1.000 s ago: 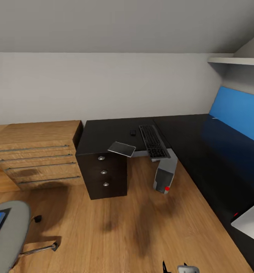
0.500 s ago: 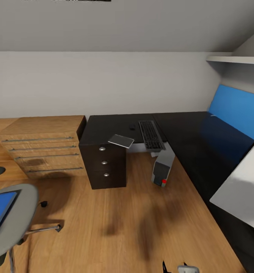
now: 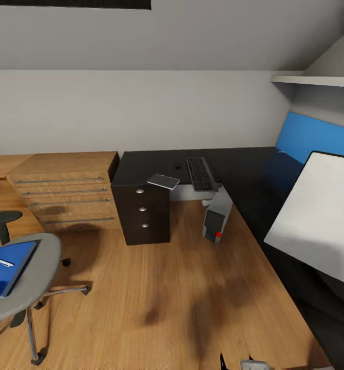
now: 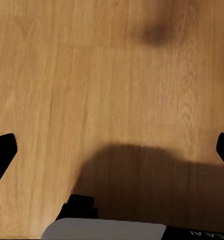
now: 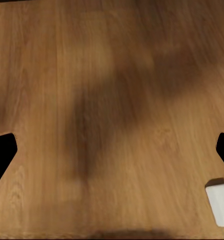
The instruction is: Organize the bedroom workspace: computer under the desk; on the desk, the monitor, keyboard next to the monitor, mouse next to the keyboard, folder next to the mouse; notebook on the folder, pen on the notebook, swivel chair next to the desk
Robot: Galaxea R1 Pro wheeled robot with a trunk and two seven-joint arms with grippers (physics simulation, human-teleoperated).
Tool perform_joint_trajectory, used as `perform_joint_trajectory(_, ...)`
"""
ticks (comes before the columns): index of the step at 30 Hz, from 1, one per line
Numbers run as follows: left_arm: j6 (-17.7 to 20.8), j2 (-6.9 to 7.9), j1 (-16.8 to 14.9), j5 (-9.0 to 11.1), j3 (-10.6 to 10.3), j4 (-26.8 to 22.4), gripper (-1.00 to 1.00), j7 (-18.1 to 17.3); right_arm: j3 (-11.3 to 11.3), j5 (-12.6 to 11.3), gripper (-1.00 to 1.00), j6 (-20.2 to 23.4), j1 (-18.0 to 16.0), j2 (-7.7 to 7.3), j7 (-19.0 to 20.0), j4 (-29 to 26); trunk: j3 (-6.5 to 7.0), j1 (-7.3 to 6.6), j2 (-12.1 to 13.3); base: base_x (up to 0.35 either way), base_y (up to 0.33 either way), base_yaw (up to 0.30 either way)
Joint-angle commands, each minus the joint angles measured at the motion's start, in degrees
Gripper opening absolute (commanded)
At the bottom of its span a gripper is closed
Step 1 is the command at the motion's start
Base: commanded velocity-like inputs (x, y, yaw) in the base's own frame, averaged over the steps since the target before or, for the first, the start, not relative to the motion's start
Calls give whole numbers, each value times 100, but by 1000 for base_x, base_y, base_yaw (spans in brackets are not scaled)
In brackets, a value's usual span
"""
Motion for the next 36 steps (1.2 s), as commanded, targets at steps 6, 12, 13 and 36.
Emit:
perform_joint_trajectory(6, -12, 2, -1, -38, 49, -1, 100, -13, 36, -21, 100, -15, -4, -2, -38, 4, -4, -4, -2, -324, -1, 0)
perform_joint_trajectory(12, -12, 3, -1, -38, 49, -1, 100, -13, 36, -20, 100, -15, -4, -2, -38, 4, -4, -4, -2, -324, -21, 0)
perform_joint_trajectory(13, -10, 3, -1, -37, 49, -1, 100, -13, 36, -20, 100, -15, -4, -3, -38, 4, -4, -4, -2, -306, -97, 0)
perform_joint_trajectory(36, -4, 0, -1, -37, 49, -1, 100, -9, 36, -12, 100, -11, -4, -10, -38, 4, -4, -4, -2, -199, -261, 0)
